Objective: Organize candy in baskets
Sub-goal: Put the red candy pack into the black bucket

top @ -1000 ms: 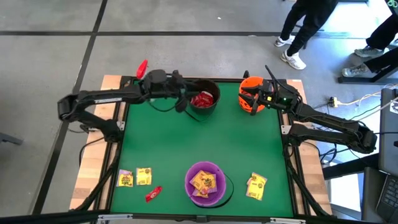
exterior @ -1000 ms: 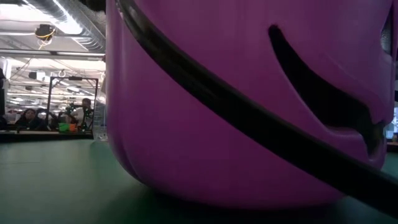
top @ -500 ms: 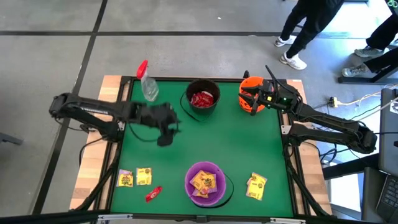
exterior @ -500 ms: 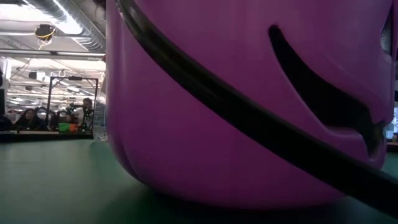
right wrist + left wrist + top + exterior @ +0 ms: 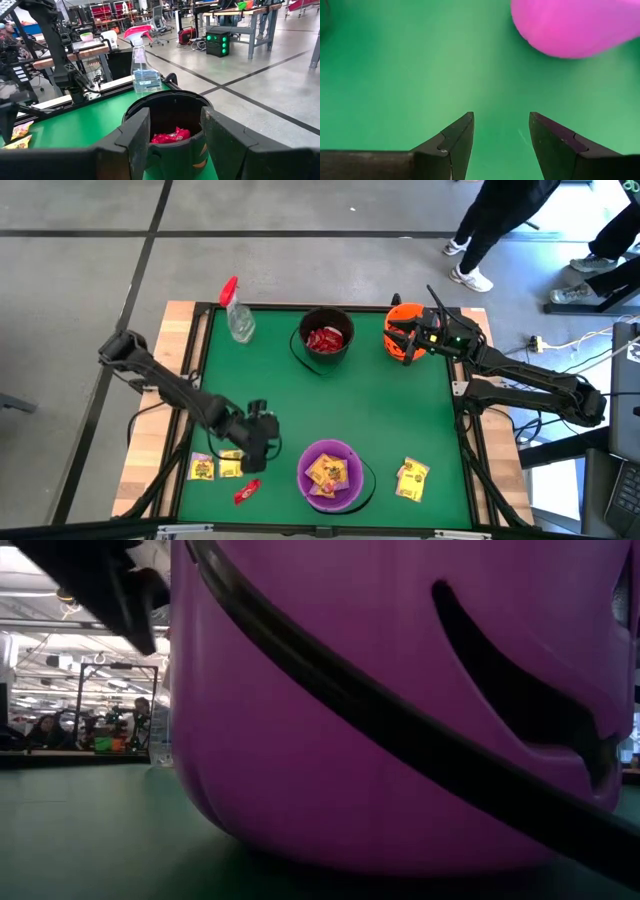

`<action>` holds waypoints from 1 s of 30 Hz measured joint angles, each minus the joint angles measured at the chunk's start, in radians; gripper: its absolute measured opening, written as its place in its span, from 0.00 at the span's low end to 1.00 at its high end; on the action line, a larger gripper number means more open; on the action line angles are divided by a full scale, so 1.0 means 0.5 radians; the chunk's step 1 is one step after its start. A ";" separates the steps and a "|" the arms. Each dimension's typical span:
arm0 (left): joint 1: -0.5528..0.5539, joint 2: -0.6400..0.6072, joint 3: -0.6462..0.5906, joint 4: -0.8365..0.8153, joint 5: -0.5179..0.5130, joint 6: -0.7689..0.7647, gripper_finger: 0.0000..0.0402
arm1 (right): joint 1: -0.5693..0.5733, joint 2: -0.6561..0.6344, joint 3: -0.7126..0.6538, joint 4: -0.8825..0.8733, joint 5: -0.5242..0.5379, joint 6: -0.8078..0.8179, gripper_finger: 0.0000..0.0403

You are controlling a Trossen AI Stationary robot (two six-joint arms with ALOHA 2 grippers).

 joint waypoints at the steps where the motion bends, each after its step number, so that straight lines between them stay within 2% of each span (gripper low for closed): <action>1: -0.028 0.021 0.000 0.005 -0.001 -0.061 0.45 | 0.000 0.000 0.000 0.000 0.000 0.001 0.44; 6: -0.172 0.084 -0.013 -0.089 -0.014 -0.291 0.45 | 0.000 0.000 0.000 0.000 0.000 0.032 0.44; 9: -0.272 0.073 -0.113 -0.230 -0.030 -0.520 0.45 | 0.000 0.000 0.000 -0.001 0.000 0.032 0.44; 14: -0.421 0.055 -0.277 0.049 0.106 -0.814 0.45 | -0.001 0.000 0.000 -0.004 -0.037 0.032 0.44; 17: -0.477 0.060 -0.285 0.218 0.093 -0.860 0.45 | 0.000 0.000 0.000 -0.003 -0.037 0.031 0.44; 21: -0.575 0.074 -0.293 0.240 -0.010 -0.864 0.45 | -0.001 0.000 0.000 -0.002 -0.018 0.031 0.44; 25: -0.658 0.114 -0.349 0.253 0.009 -0.953 0.45 | -0.001 0.000 0.000 0.000 -0.019 0.031 0.44; 30: -0.685 0.155 -0.353 0.418 0.001 -0.975 0.45 | -0.001 0.000 0.000 -0.020 -0.036 0.028 0.44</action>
